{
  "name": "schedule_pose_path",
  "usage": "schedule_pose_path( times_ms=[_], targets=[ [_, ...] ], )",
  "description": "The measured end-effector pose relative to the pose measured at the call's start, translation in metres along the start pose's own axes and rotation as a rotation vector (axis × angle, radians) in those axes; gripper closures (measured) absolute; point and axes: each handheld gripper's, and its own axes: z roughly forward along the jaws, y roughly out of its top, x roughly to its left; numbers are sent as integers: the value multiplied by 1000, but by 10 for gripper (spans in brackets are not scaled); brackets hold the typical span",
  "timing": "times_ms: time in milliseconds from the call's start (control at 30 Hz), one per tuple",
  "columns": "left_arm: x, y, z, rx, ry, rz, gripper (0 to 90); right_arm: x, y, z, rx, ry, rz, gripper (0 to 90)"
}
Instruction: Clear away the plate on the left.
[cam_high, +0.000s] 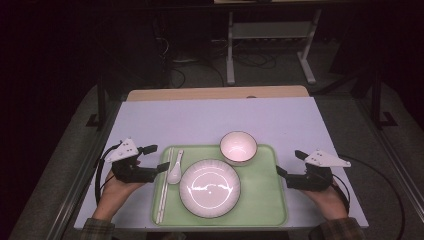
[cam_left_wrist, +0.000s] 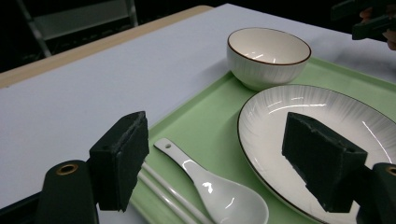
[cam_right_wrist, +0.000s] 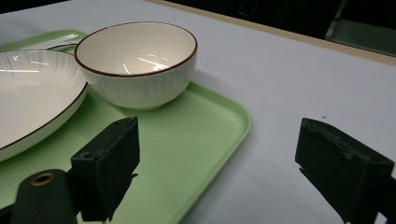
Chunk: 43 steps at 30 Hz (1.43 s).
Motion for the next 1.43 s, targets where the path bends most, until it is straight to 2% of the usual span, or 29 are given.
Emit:
schedule_pose_path(
  times_ms=[133, 233, 367, 467, 767, 967, 1067, 1433],
  targets=[
    [0, -8, -10, -15, 20, -13, 218, 0, 0, 0, -1, 0, 3, 130],
    [1, -14, -17, -36, 28, -39, 212, 0, 0, 0, -1, 0, 2, 130],
    [2, -22, -25, -47, 46, -47, 196, 1, 0, -1, -8, -1, 0, 130],
    [2, -26, -30, -85, 52, -69, 187, 0, 1, -3, -32, 4, 3, 129],
    [0, -30, -33, -143, 67, -64, 165, 1, 7, -15, -197, 22, 15, 128],
    [1, -31, -30, -132, 64, -54, 143, 2, 10, -23, -294, 43, 5, 129],
    [1, -32, -28, -121, 66, -45, 143, 2, 10, -23, -297, 41, 6, 129],
    [0, -30, -27, -126, 61, -36, 143, 1, 9, -22, -279, 30, 8, 128]
  ],
)
